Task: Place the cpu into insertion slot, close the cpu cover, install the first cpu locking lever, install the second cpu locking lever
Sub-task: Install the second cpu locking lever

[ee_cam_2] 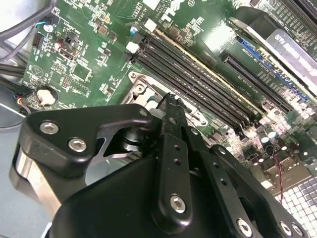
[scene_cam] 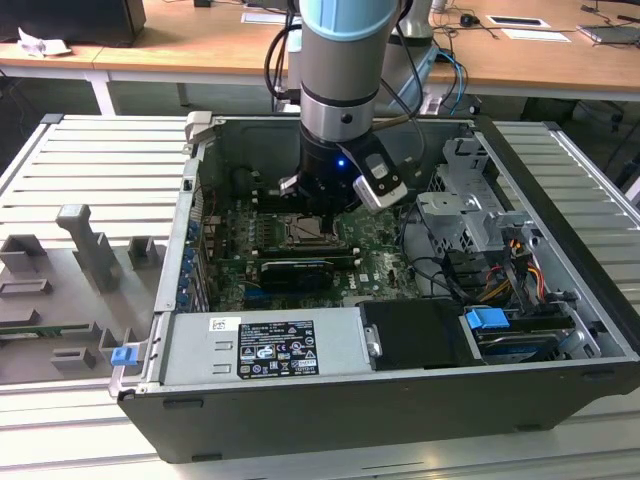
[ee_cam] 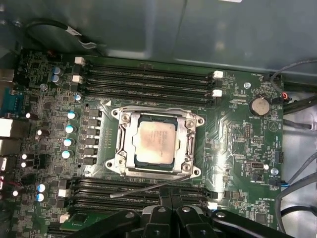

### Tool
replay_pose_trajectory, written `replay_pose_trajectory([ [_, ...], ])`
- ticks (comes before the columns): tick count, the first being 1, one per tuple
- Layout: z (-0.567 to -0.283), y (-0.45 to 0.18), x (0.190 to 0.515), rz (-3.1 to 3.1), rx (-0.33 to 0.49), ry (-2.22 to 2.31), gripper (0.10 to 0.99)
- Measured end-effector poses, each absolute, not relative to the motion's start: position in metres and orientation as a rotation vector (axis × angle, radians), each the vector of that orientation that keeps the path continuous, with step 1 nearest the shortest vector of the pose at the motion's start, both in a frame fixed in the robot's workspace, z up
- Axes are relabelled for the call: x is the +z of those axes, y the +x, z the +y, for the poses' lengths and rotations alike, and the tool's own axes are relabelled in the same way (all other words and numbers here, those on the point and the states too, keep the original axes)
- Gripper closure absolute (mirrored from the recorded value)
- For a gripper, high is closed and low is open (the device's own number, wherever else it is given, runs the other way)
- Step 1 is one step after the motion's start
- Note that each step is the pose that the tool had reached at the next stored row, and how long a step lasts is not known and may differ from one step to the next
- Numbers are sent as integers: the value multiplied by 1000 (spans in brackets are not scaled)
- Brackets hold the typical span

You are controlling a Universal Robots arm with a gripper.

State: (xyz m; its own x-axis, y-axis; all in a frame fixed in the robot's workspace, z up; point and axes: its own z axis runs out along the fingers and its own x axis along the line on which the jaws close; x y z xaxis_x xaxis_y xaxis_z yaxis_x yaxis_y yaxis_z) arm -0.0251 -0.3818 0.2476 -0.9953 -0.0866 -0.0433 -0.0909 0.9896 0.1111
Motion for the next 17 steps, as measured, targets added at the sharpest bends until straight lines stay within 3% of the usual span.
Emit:
replay_pose_trajectory([
  [17,-385,-31,239,3092,251,-140,980],
])
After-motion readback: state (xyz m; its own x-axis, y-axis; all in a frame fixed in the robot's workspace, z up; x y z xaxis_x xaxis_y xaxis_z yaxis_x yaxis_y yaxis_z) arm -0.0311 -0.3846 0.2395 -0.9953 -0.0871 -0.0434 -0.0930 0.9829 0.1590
